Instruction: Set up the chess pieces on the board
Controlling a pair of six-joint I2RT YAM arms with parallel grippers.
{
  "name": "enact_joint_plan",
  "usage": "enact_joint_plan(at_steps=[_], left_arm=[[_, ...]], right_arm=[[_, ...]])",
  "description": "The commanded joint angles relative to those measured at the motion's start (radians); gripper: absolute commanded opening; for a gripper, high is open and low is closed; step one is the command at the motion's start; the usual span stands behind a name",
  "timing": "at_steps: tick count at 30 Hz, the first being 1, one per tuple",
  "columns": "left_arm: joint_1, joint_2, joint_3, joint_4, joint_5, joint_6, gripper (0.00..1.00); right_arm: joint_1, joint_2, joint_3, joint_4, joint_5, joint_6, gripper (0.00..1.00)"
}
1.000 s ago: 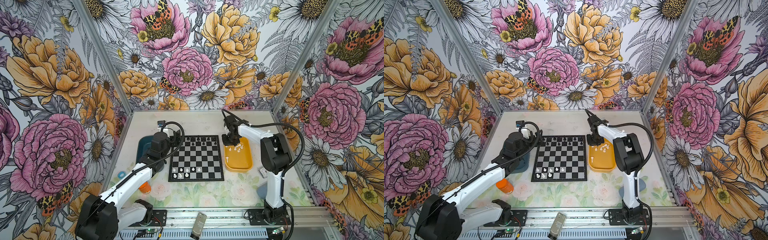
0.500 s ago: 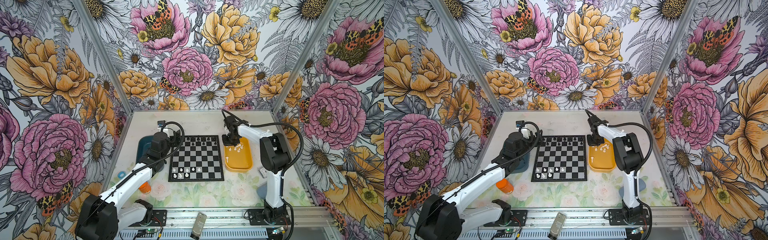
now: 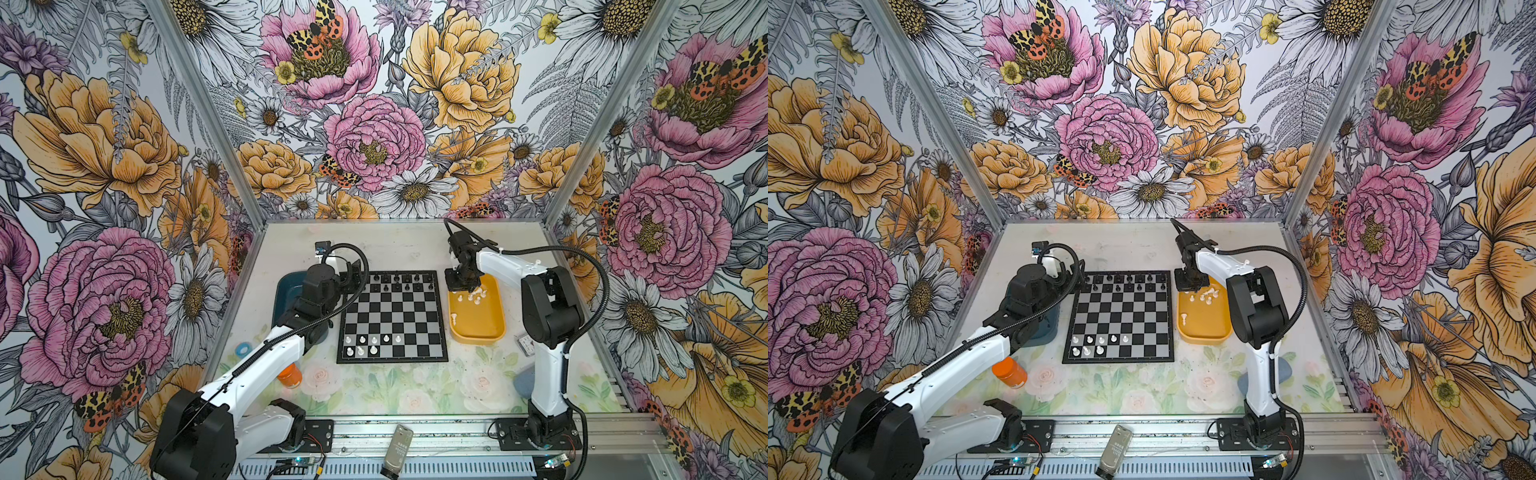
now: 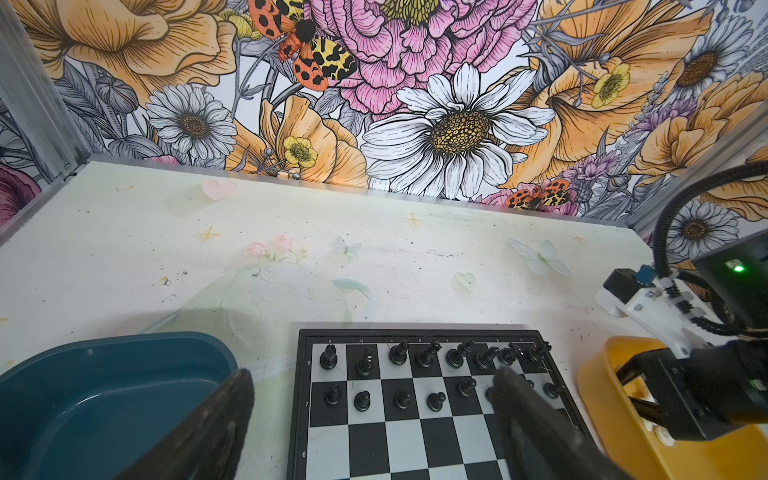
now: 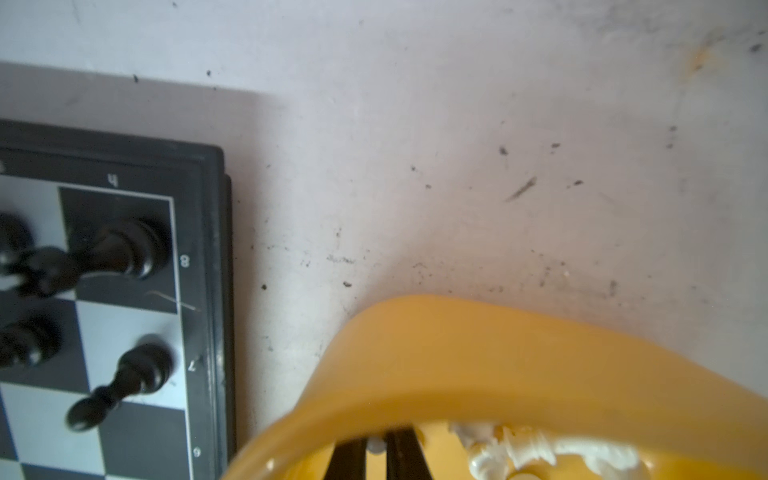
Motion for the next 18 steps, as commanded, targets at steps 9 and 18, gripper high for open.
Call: enact_joint_plan(at_steps=[9,18], left_arm=[[-0.005,-0.022,-0.002,0.010,0.015,0.004,0.91],[0.002,-0.092,-0.039,0.012,0.009,0.003,0.91]], right_arm=[[0.131,-0.265,0.041,-0.195,0.153,0.022,0.00],[0.328,-0.267,0.080,-0.274,0.097,0.097,0.00]])
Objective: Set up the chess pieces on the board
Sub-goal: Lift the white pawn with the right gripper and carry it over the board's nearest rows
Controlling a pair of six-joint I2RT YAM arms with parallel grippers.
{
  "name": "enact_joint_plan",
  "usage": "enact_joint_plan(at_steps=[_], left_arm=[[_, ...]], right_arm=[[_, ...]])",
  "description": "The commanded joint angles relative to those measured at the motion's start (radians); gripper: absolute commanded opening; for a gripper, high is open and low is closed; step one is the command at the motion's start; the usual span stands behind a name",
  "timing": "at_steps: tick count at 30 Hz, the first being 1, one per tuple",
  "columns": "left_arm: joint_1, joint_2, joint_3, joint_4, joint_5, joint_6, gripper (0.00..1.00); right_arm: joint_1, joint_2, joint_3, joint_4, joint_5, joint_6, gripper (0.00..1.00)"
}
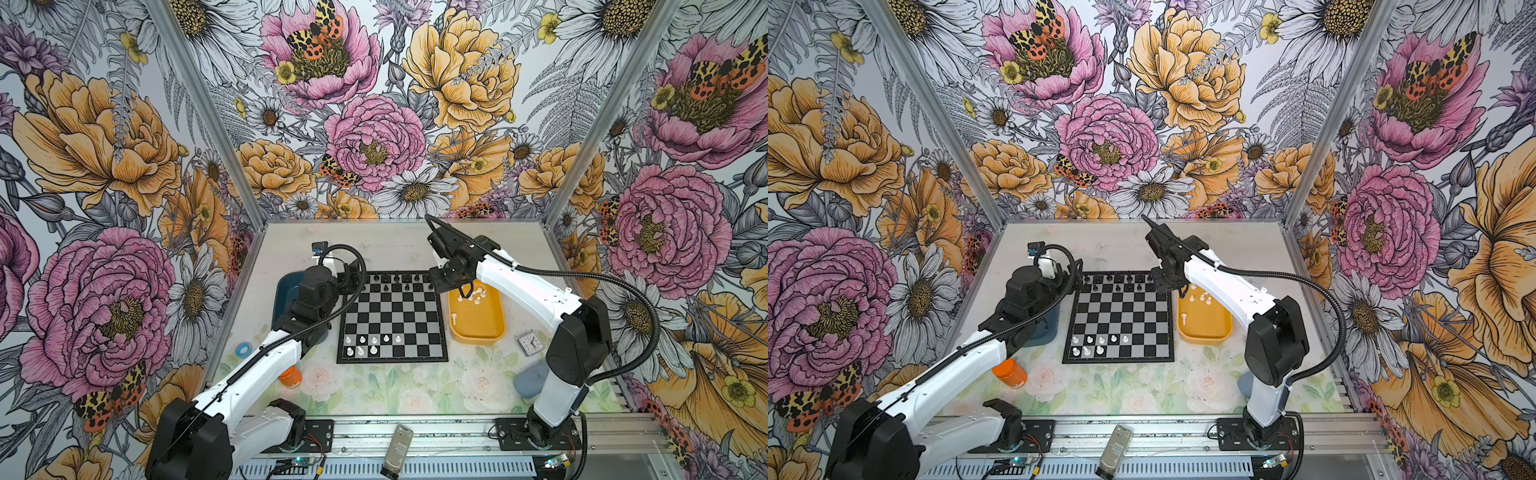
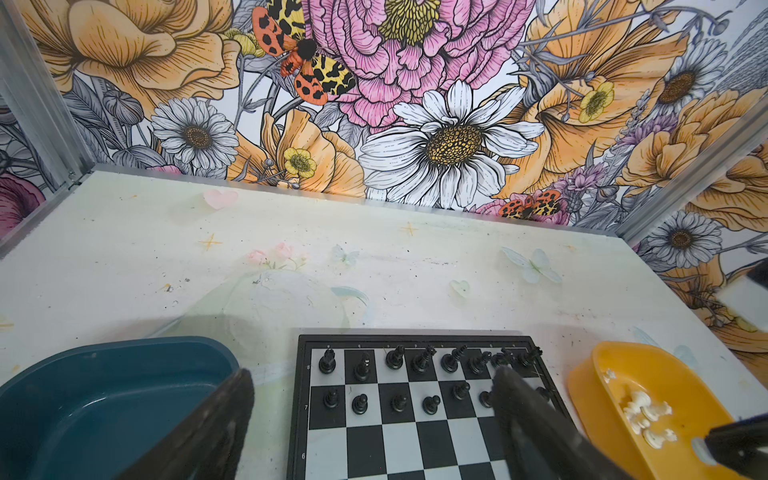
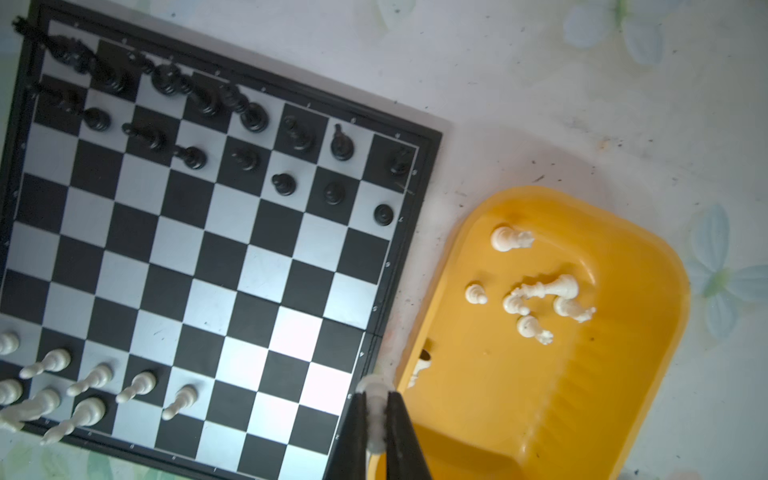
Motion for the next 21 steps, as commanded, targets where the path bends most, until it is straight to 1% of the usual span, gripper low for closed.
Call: enact_joint_plan(at_steps=[1,7,9,10,21], left_arm=[[0.000,-0.041,-0.028,0.012,0.009,0.004,0.91],[0.006,-0.089,-0.062,0.019,-0.002,0.001,0.91],[0.006,-0.098,-0.068,0.019,0.001,0.001,0.91],[0.008,-0.102,-0.071,0.018,0.001,-0.002,0.91],[0.011,-0.127,-0.089,0.017,0.001,-0.005,0.91]], right_arm=[[0.058,0.008,-0.002,-0.042,-0.020,0.057,0.00],[0.160,0.063,-0.046,-0.027,-0.057,0.108,0.00],[0.169,0.075,-0.059,-0.012,-0.071,0.125,0.00],[0.199,0.081,-0.067,-0.001,-0.083,0.133,0.00],[0.262,0.131,-0.109,0.053,-0.154,0.177,0.00]])
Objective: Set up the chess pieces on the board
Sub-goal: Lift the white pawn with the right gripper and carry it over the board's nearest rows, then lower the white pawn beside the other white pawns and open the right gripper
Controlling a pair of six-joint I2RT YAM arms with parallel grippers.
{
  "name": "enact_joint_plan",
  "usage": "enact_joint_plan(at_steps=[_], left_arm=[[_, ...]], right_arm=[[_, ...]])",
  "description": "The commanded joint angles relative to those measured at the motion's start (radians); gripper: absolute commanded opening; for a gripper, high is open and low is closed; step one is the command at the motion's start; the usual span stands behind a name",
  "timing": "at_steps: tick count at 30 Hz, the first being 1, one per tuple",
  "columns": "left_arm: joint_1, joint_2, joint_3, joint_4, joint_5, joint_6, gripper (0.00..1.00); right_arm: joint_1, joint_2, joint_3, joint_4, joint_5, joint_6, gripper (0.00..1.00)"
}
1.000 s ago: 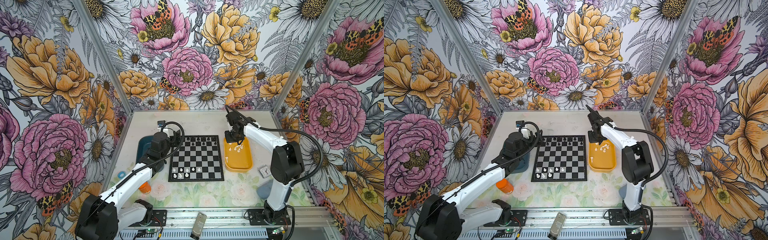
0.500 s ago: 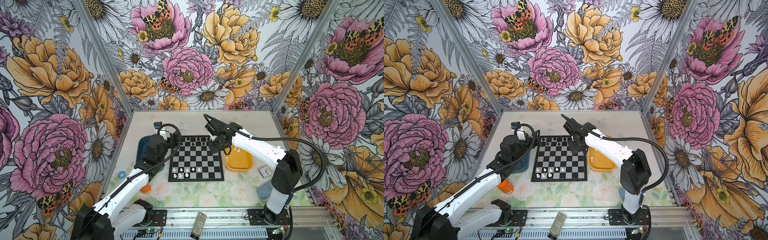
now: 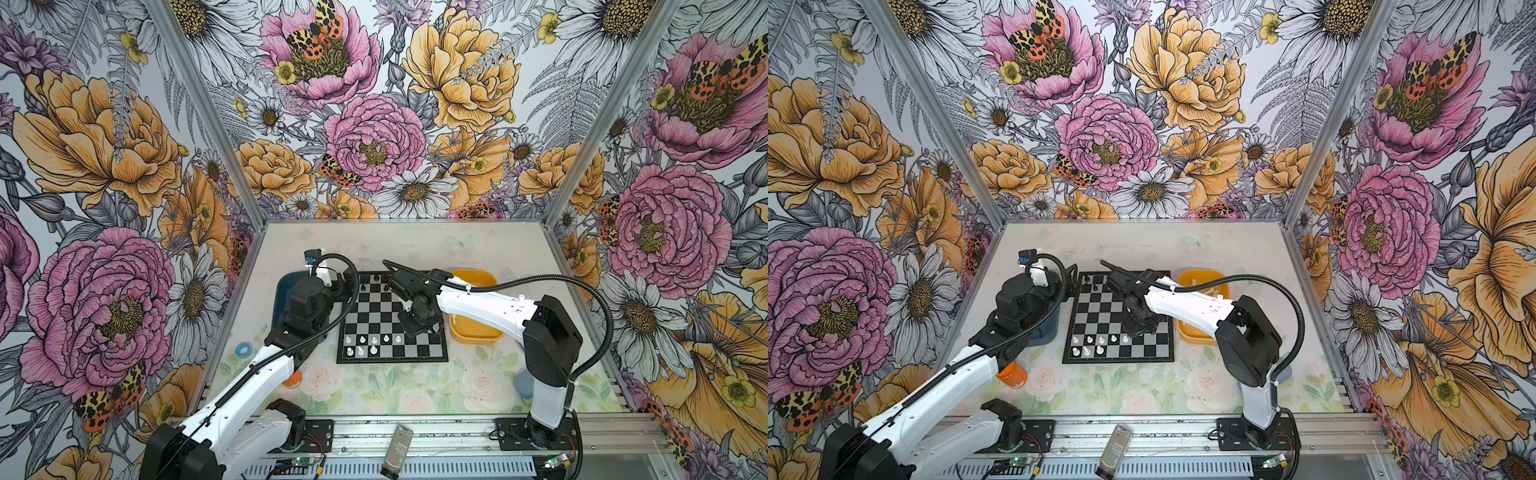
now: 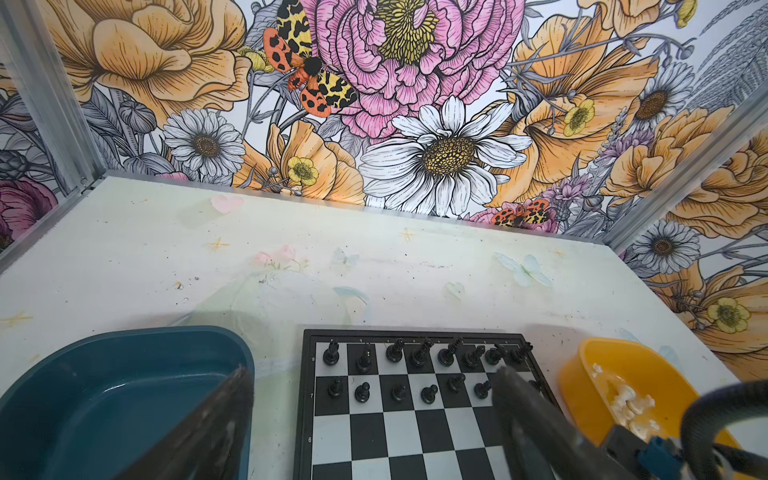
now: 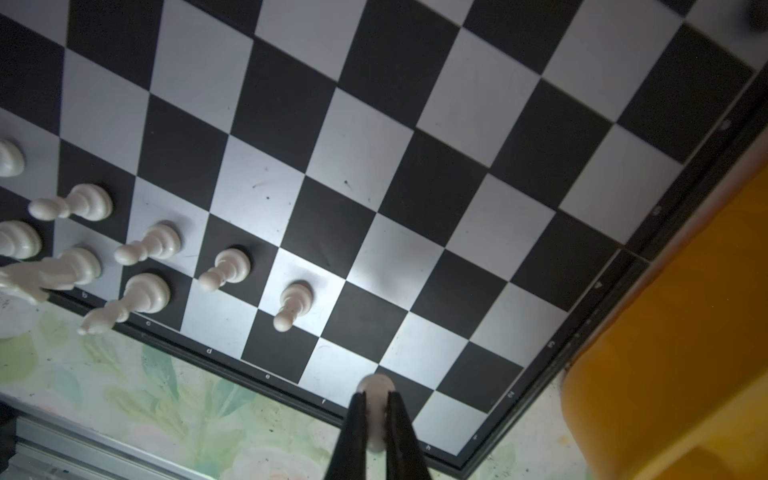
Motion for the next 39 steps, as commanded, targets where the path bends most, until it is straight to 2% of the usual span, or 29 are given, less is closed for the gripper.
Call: enact_joint_plan(at_steps=[1,39], left_arm=[[0.010,-0.017,-0.014,0.016,0.001,-0.006,0.91],[0.013,-0.020,-0.020,0.020,-0.002,-0.003,0.91]], right_arm=[[0.021,0.028,-0.006,0.037,-0.032,0.035,0.00],[0.016,0.099,-0.022,0.084,0.025,0.066,0.00]])
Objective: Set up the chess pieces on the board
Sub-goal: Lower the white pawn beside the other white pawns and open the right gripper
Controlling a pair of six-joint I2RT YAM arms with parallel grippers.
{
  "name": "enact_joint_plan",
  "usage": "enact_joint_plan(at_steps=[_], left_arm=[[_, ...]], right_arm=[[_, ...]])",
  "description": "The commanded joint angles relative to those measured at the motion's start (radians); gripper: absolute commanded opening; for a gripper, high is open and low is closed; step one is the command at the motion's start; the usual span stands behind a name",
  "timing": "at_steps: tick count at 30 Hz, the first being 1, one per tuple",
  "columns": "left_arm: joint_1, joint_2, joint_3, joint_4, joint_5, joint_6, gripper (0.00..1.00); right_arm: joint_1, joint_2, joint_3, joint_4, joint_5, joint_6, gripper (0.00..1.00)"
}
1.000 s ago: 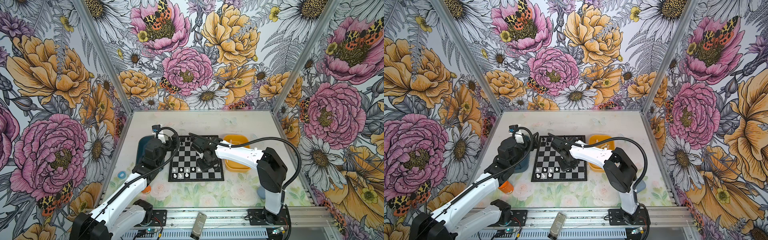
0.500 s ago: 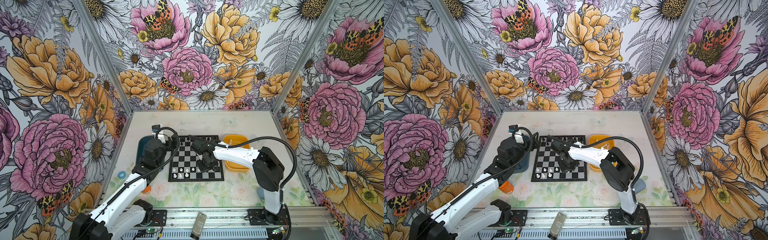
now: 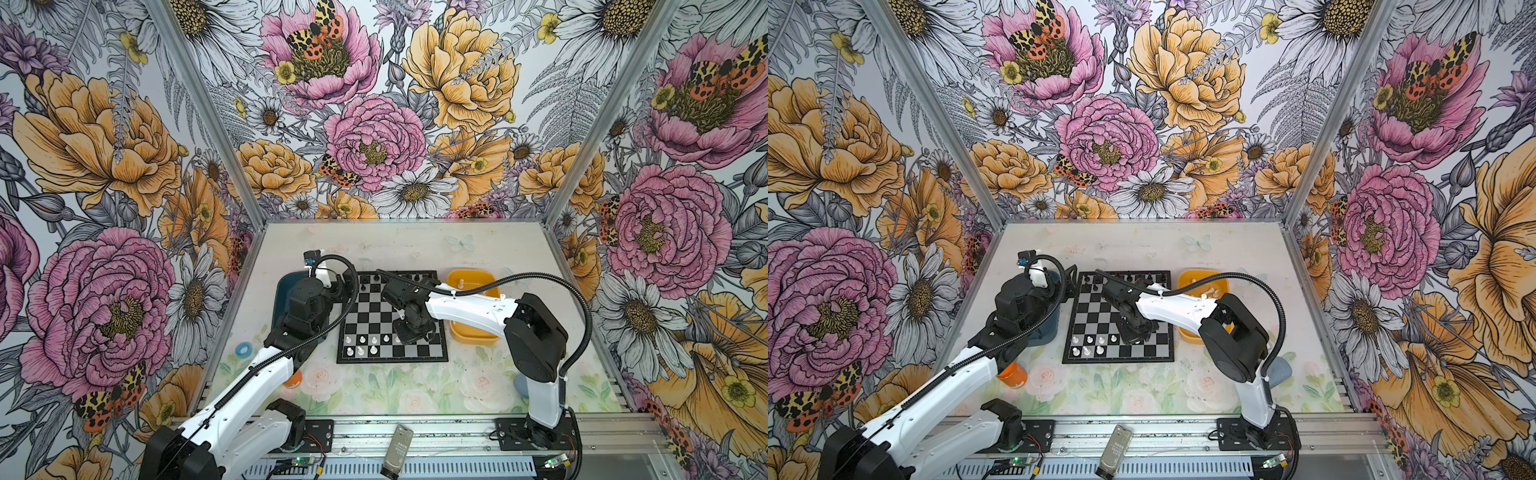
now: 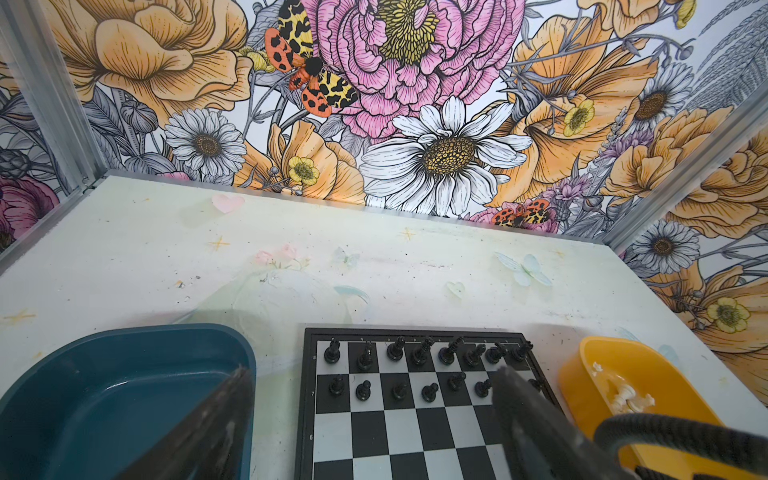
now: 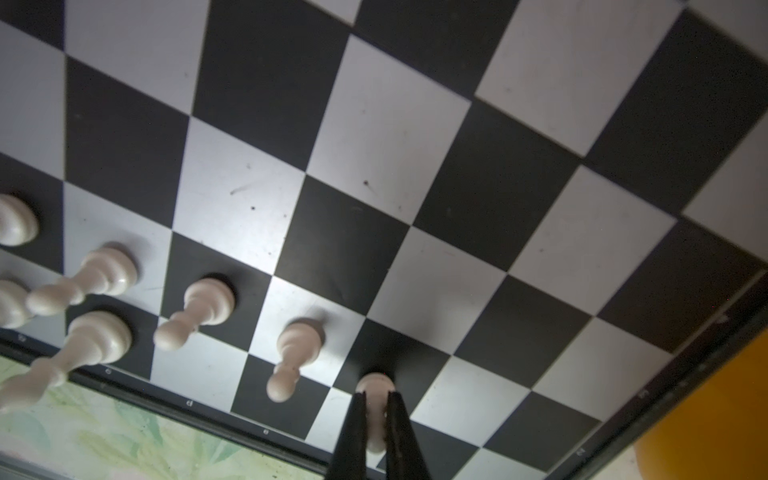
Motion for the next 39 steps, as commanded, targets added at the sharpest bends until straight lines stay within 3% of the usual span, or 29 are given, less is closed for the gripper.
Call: enact_joint_plan(at_steps=[1,26,34,39], left_arm=[[0.013,-0.012,-0.009,0.020,-0.002,-0.003,0.91],[0.017,-0.014,-0.014,0.022,0.000,-0.005,0.91],[0.013,-0.016,-0.015,0.022,-0.001,-0.005,0.91],[0.013,-0.019,-0.015,0.020,-0.001,-0.005,0.91]], right_arm=[[-0.007,0.023,0.005,0.019,0.024,0.020,0.00],[-0.012,0.025,0.004,0.027,0.025,0.028,0.00],[-0.012,0.019,0.000,0.029,0.022,0.028,0.22],[-0.012,0.011,0.002,0.029,0.021,0.028,0.27]])
